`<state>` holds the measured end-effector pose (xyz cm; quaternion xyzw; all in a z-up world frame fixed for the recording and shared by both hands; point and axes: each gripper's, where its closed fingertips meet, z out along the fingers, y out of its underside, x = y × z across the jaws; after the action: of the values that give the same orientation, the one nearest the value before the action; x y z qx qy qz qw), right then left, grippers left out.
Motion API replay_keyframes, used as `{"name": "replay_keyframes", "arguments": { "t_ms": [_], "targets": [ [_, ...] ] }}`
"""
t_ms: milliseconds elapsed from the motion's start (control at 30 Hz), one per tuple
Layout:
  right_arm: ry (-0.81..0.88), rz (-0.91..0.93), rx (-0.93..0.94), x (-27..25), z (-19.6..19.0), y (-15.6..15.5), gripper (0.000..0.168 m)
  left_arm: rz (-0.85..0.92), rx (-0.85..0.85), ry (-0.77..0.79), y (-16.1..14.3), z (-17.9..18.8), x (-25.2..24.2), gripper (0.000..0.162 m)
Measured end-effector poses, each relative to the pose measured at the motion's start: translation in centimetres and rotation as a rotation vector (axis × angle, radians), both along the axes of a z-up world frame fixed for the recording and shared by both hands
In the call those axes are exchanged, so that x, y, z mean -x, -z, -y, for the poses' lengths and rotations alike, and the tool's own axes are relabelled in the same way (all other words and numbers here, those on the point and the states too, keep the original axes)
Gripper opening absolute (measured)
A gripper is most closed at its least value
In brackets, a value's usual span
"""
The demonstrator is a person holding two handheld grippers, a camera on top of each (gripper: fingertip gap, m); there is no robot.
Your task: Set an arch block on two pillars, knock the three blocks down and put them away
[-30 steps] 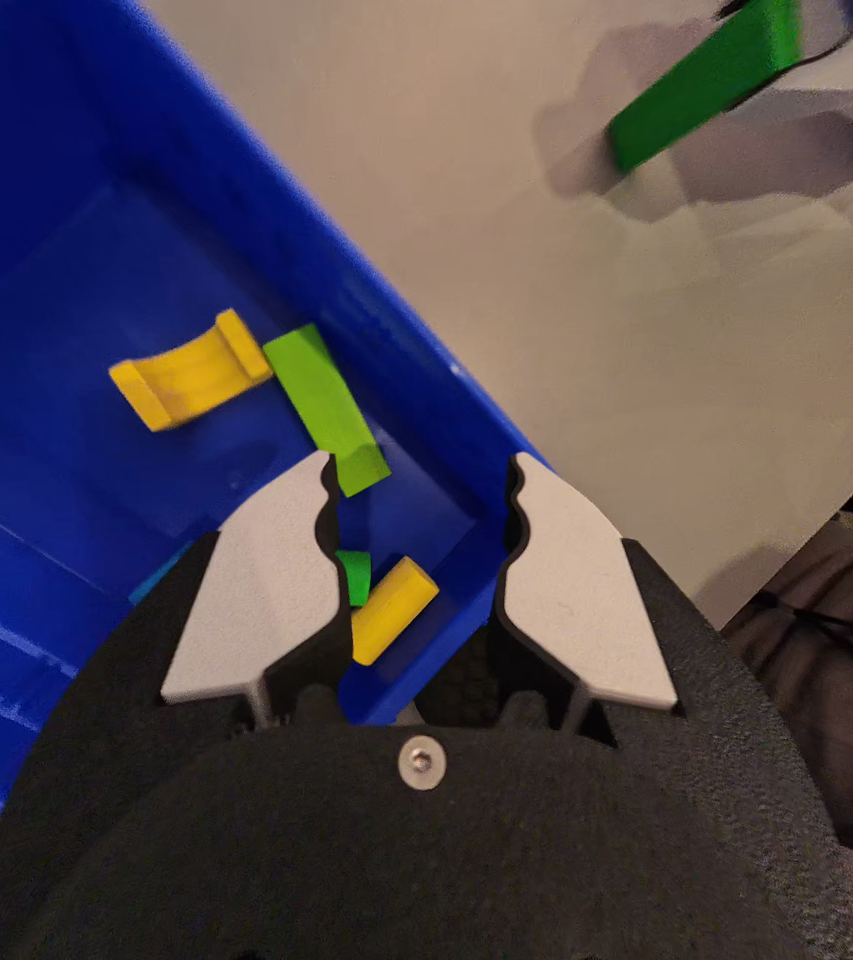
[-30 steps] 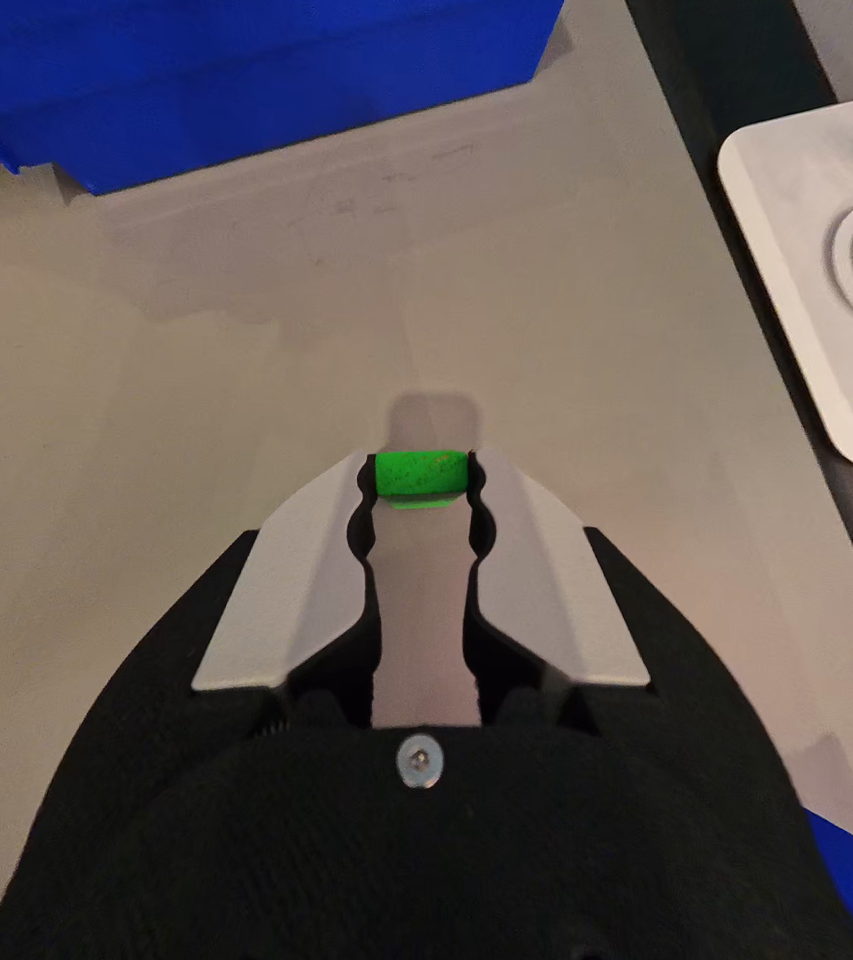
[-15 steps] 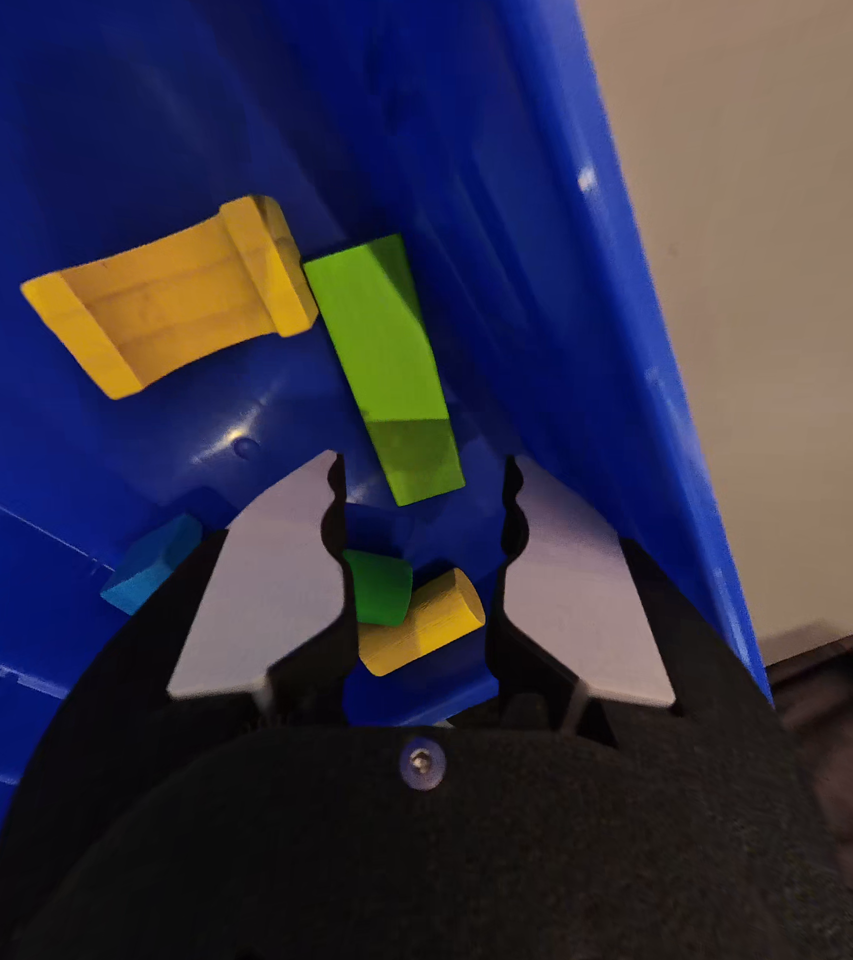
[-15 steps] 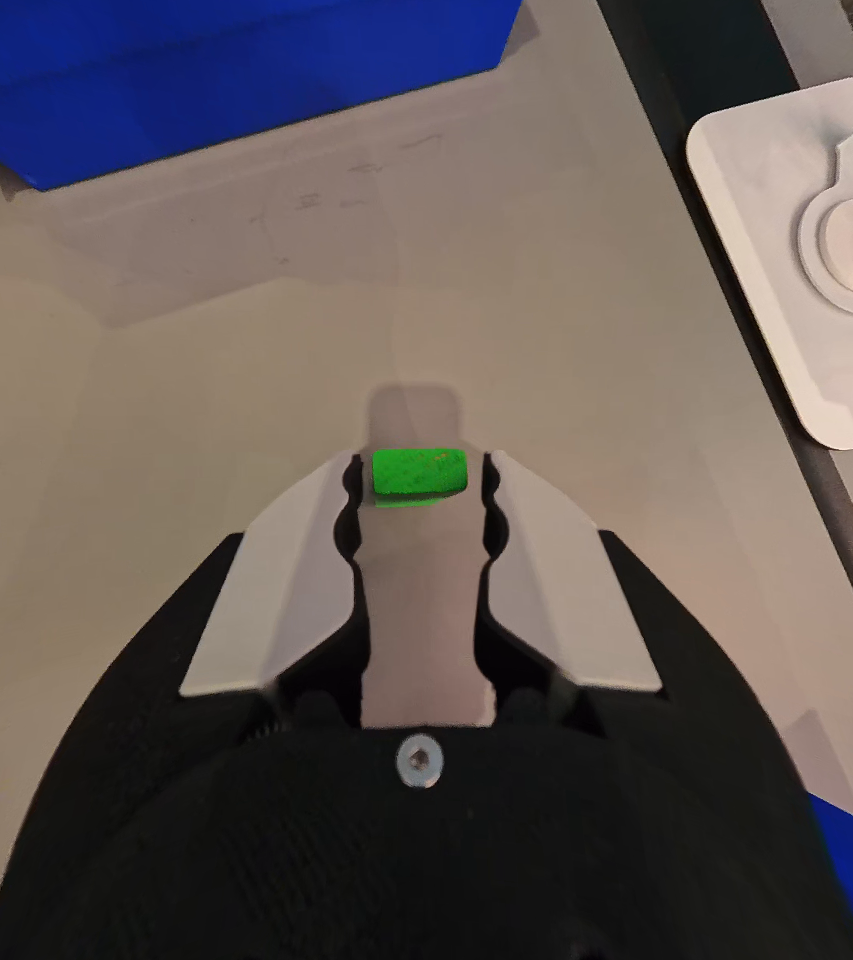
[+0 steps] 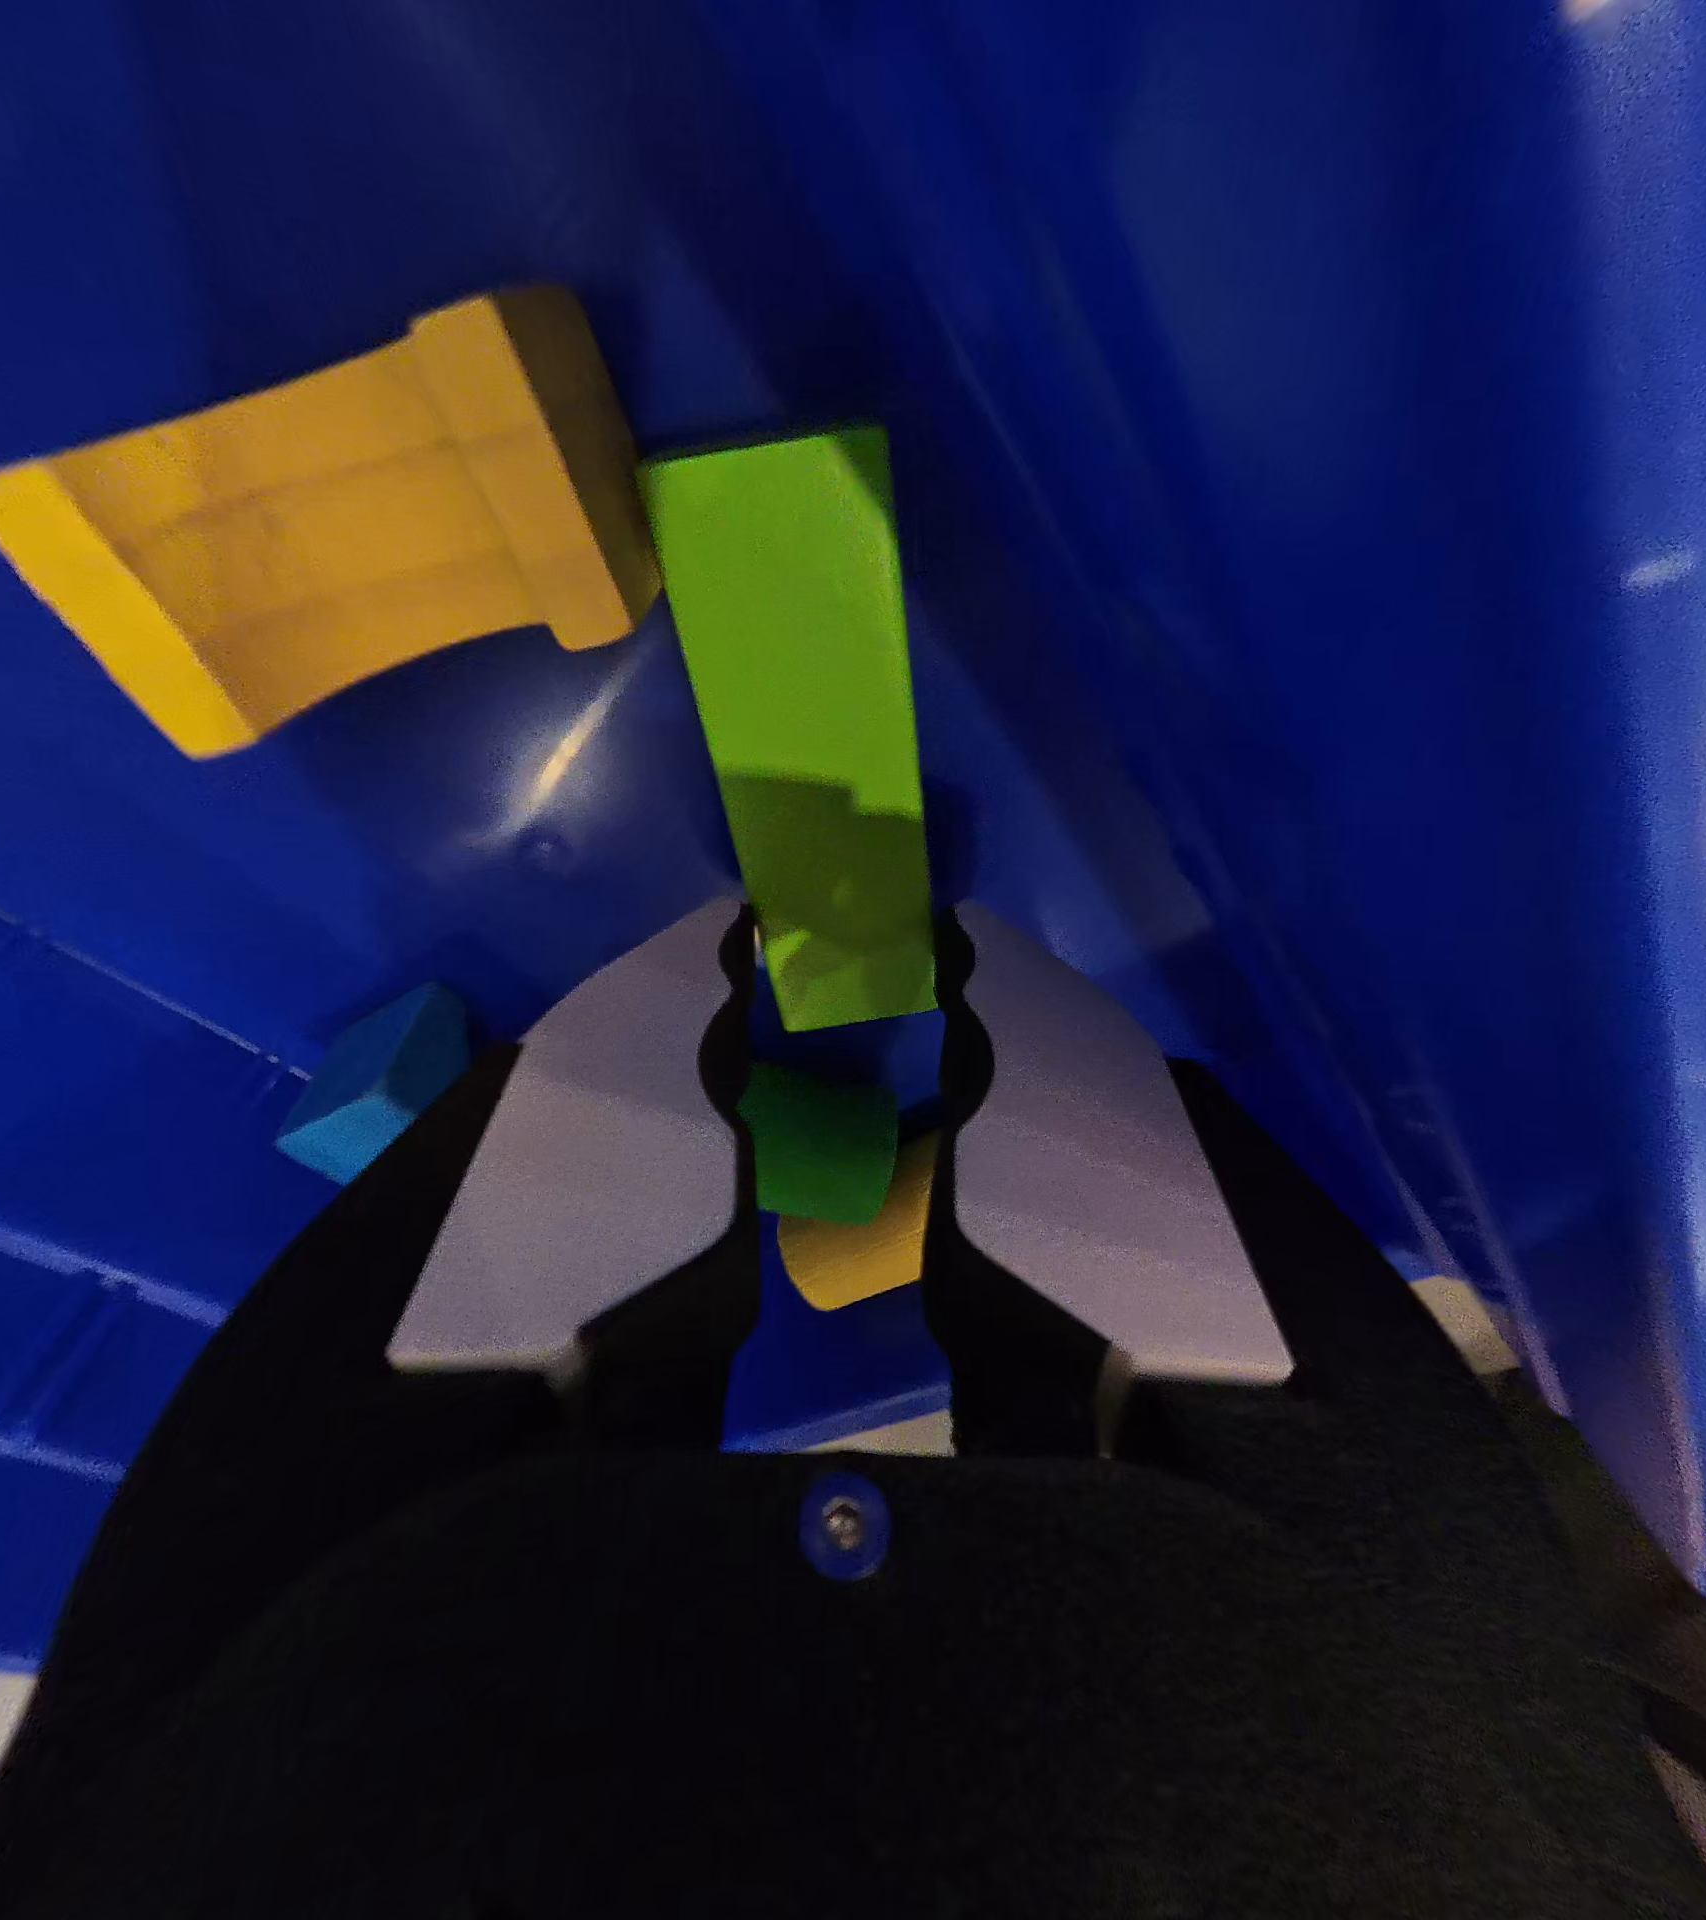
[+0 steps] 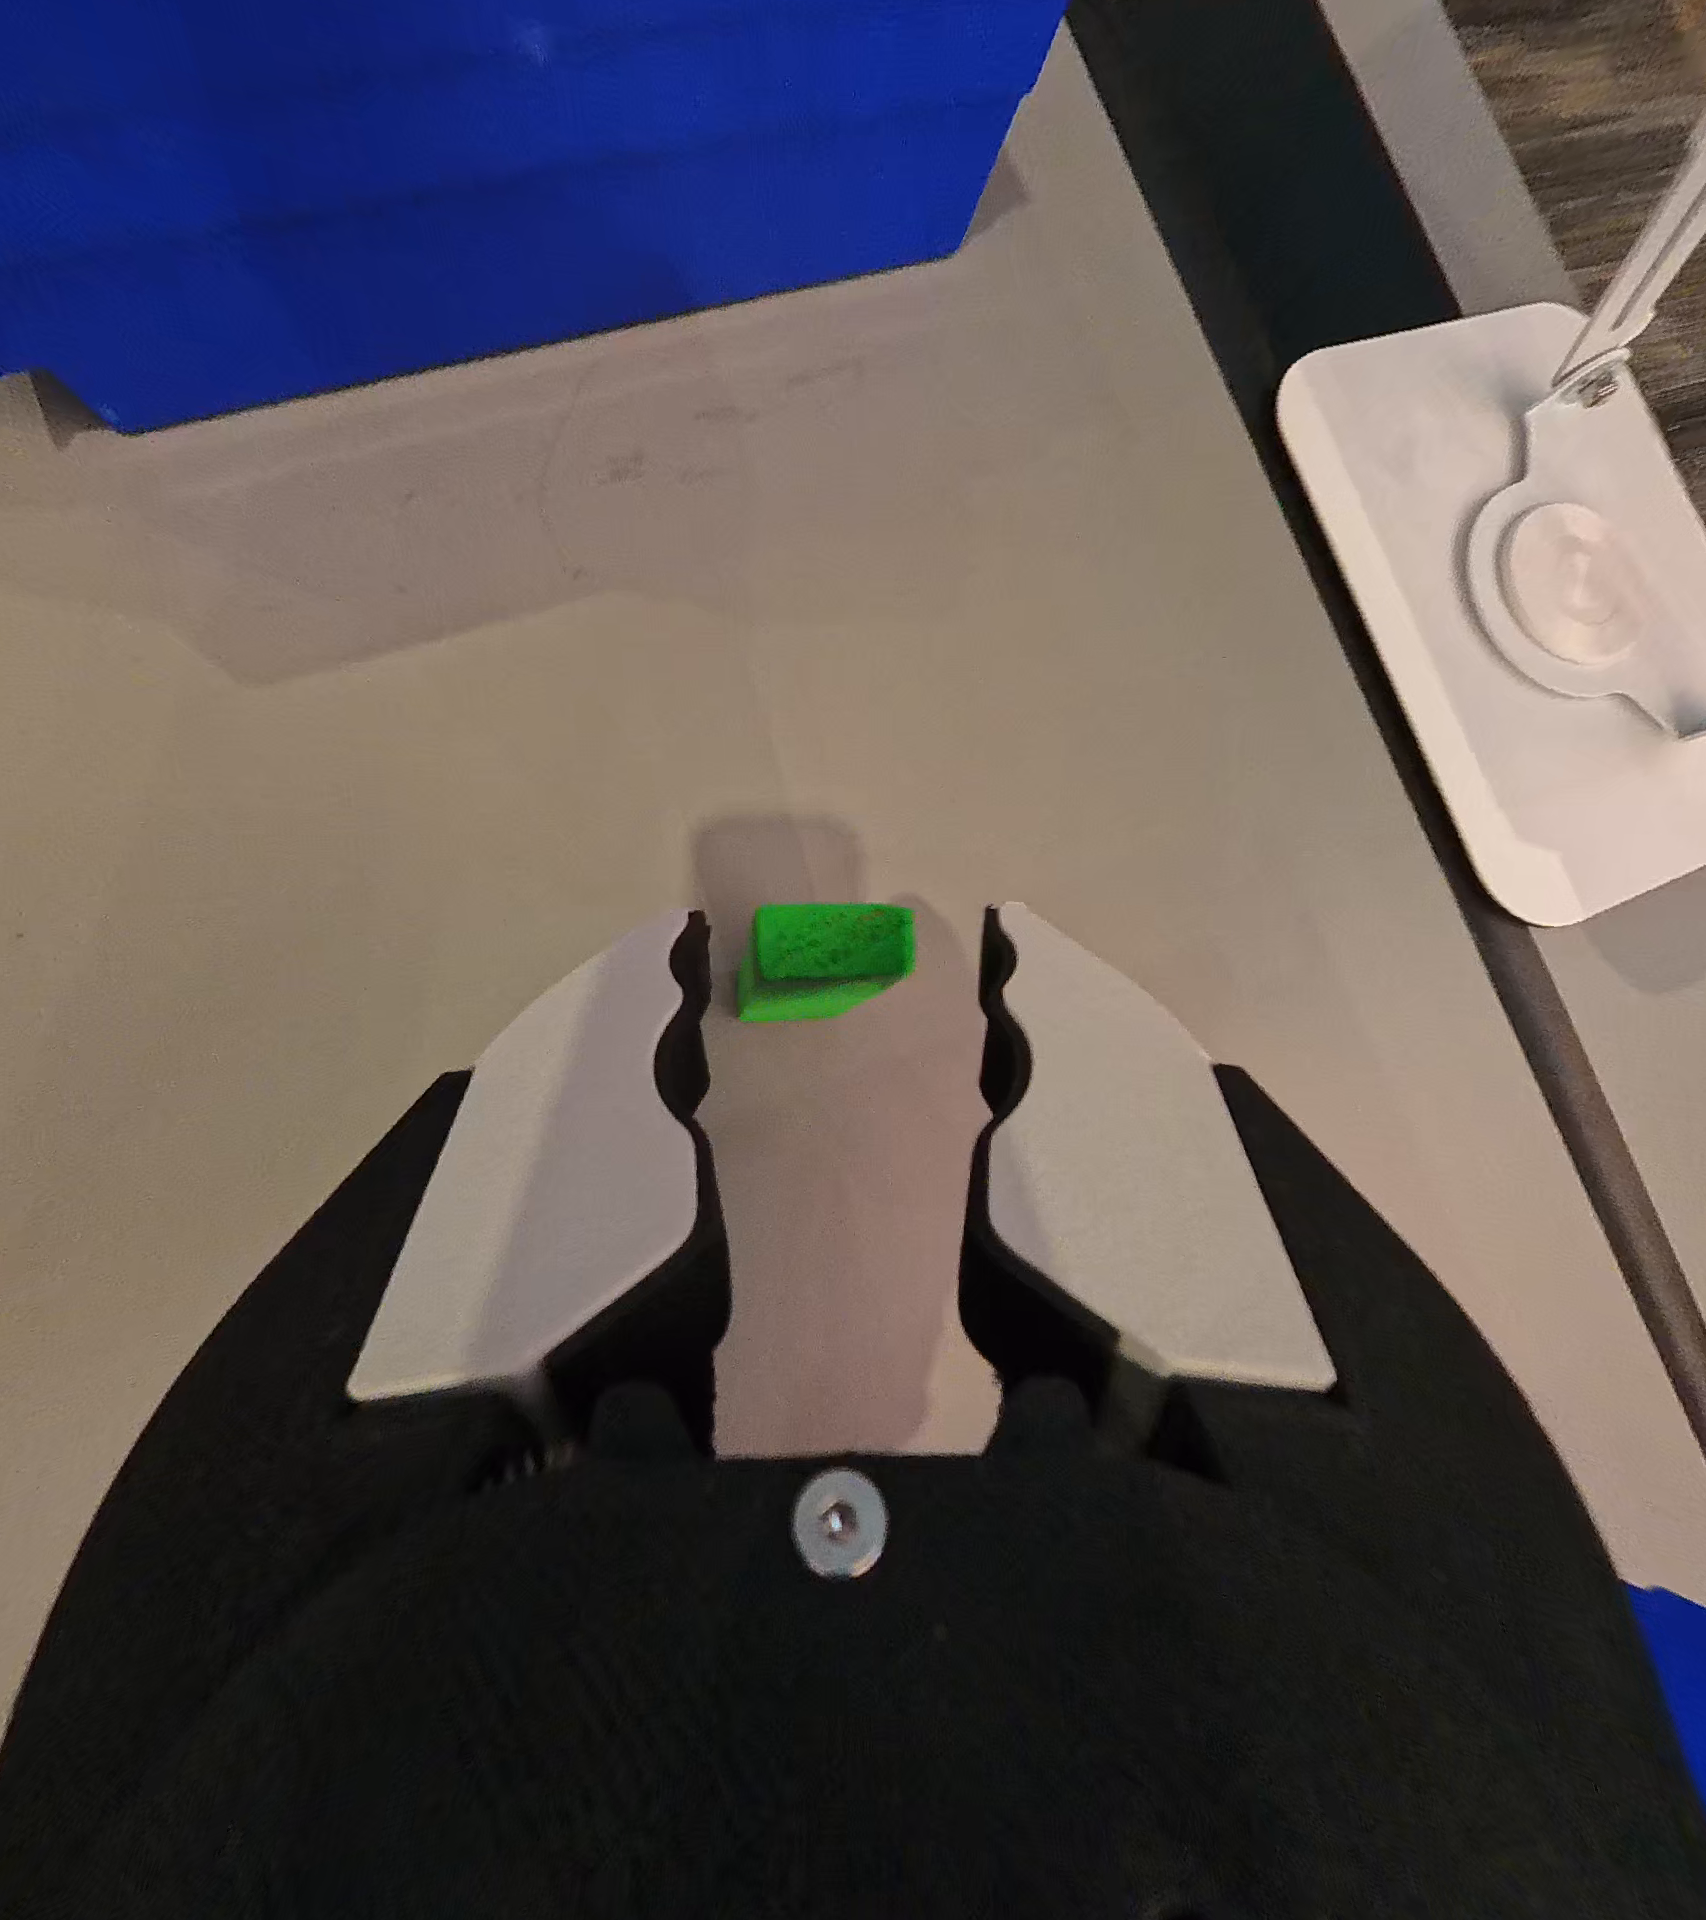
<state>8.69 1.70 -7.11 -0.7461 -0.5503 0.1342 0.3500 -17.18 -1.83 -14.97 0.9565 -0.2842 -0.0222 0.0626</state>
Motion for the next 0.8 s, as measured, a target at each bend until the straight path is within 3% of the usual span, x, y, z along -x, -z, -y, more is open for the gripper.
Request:
{"name": "replay_keyframes", "arguments": {
  "t_ms": [267,467,667,800],
  "targets": [
    [0.024,-0.093,-0.040,-0.7,-0.3,-2.7,0.054,0.141,-0.237,-0.033,-7.2,0.3,0.7,0.032],
    [-0.042,-0.375,-0.072,2.4,1.9,-7.1,0.053,0.347,-0.442,-0.014,-13.4,1.4,-0.3,0.031],
    [-0.357,-0.607,0.103,7.5,9.6,-9.2,0.053,0.579,-0.582,0.222,-18.9,4.4,-6.3,0.031],
    [-0.413,-0.751,0.060,9.3,11.1,-9.8,0.060,0.745,-0.525,0.427,-20.5,8.3,-10.5,0.031]
  ]
}}
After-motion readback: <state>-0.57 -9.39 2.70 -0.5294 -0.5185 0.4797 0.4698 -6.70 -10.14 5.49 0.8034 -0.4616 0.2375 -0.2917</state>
